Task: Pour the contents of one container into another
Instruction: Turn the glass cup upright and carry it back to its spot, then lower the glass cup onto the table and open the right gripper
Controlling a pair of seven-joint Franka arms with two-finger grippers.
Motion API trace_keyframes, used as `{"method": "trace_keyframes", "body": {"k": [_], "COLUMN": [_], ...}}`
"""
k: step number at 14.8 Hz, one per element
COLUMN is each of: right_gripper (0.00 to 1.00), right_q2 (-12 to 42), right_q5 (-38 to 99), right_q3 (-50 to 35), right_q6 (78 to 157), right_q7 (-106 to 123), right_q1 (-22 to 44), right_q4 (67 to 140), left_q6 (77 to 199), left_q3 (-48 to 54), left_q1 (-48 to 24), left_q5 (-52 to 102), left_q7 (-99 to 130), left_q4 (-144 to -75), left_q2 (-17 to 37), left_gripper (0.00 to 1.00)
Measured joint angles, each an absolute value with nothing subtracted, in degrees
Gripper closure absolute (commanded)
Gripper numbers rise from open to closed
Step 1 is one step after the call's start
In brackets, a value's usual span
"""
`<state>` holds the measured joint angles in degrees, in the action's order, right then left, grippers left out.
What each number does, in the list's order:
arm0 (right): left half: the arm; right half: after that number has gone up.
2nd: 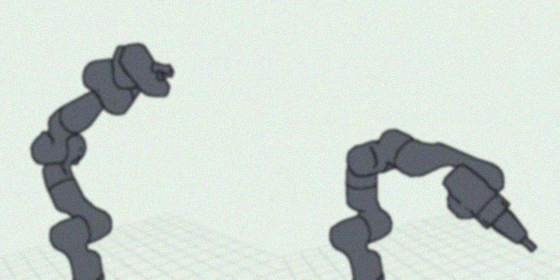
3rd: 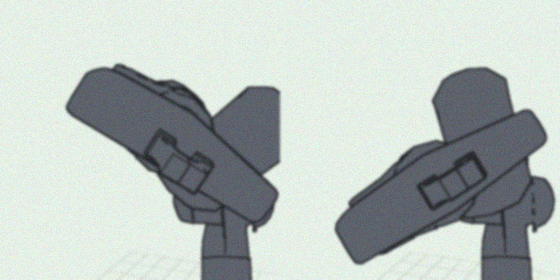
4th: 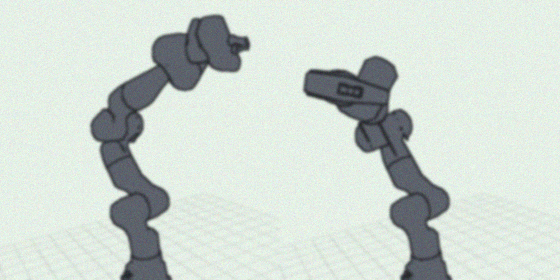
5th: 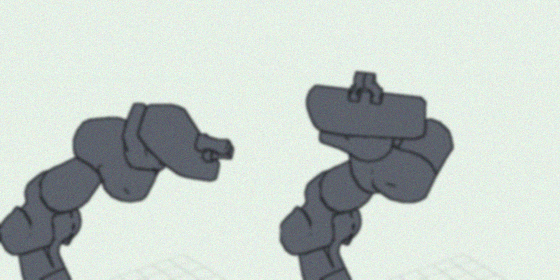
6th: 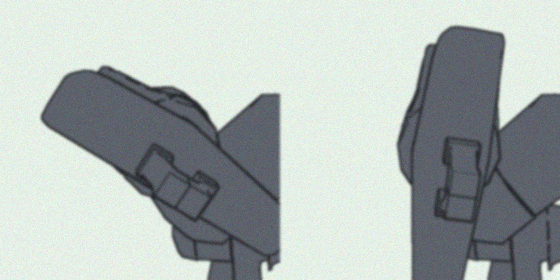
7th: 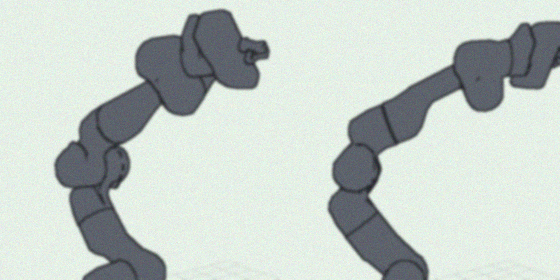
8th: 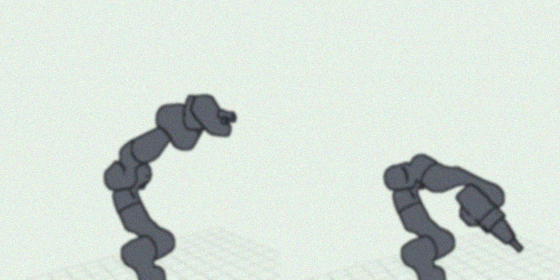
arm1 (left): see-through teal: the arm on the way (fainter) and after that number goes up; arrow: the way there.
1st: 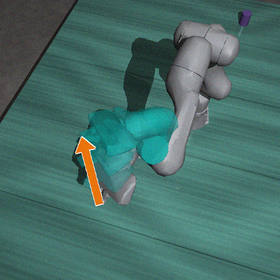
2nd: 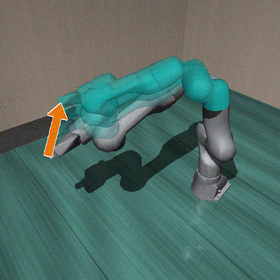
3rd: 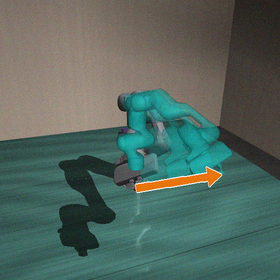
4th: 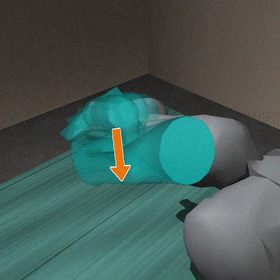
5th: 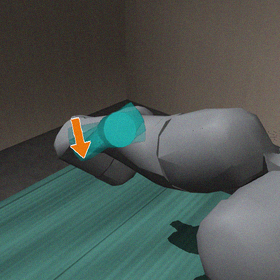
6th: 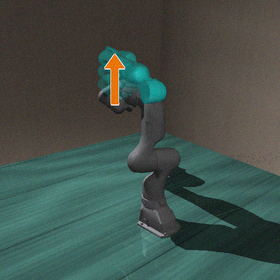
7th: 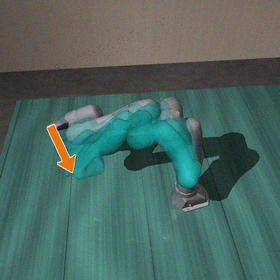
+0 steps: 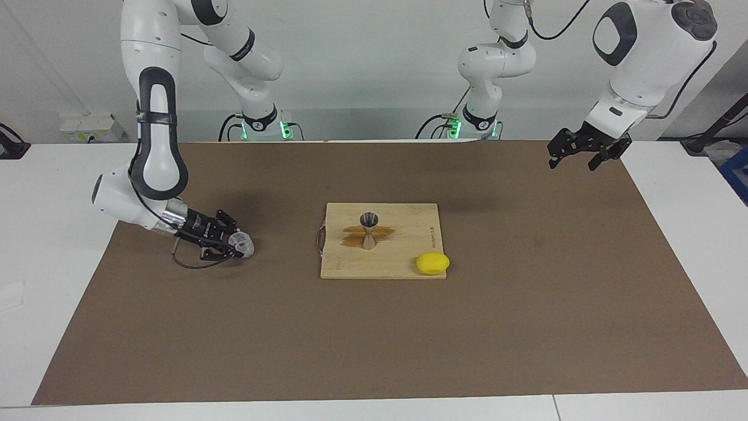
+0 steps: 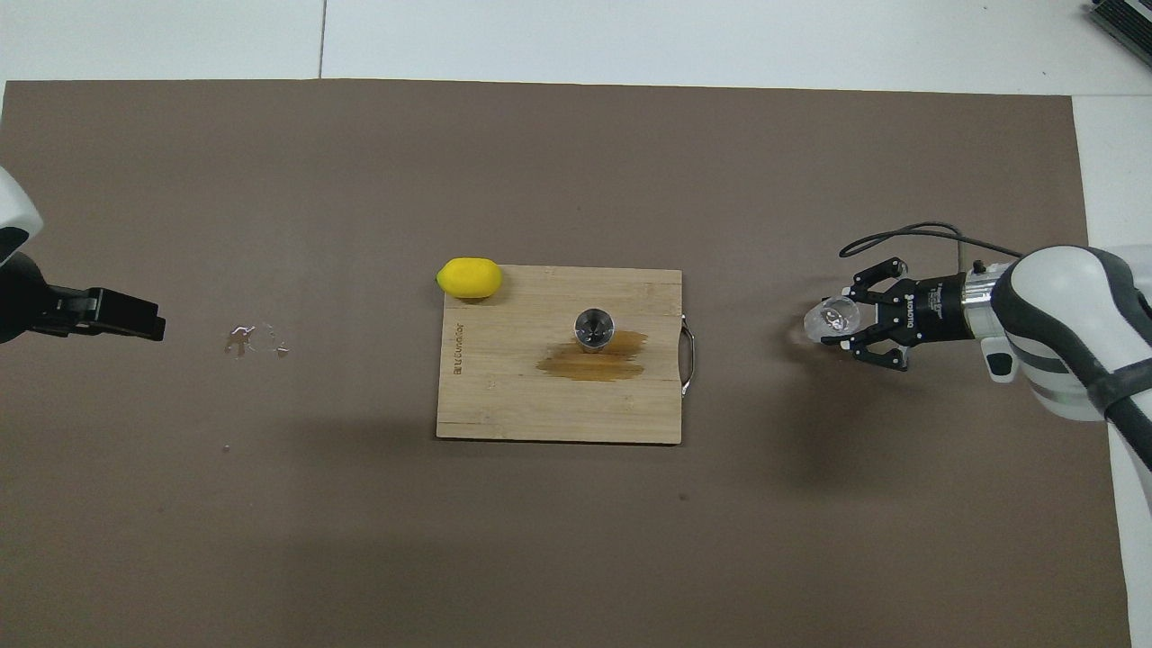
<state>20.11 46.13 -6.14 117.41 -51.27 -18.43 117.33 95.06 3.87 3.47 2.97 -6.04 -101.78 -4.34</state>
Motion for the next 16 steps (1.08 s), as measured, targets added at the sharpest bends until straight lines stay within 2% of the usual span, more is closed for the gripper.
{"method": "trace_keyframes", "body": {"k": [4, 5, 6, 16], "right_gripper": [1.0, 0.71, 0.01, 0.0], "right_q2": [20.2, 20.1, 20.0, 12.5], "right_q5": [46.1, 46.1, 46.1, 36.6], "right_q3": [-6.1, -6.1, -6.1, -6.3], "right_q6": [117.1, 117.1, 117.1, 116.6], "right_q7": [-46.9, -46.7, -46.7, -47.2], "right_q1": [-18.6, -18.6, -18.7, -16.4], "right_q4": [117.2, 117.2, 117.2, 115.8], "left_q6": [95.1, 95.1, 95.1, 95.1], "left_q3": [3.8, 3.8, 3.8, 3.7], "left_q1": [3.5, 3.5, 3.5, 3.5], "left_q5": [3.0, 3.0, 3.0, 3.0], "left_q7": [-6.0, -6.0, -6.0, -6.0], "left_q4": [-101.8, -101.8, -101.8, -101.8], "left_q2": [-4.3, -4.3, -4.3, -4.3], "left_gripper": [0.0, 0.0, 0.0, 0.0]}}
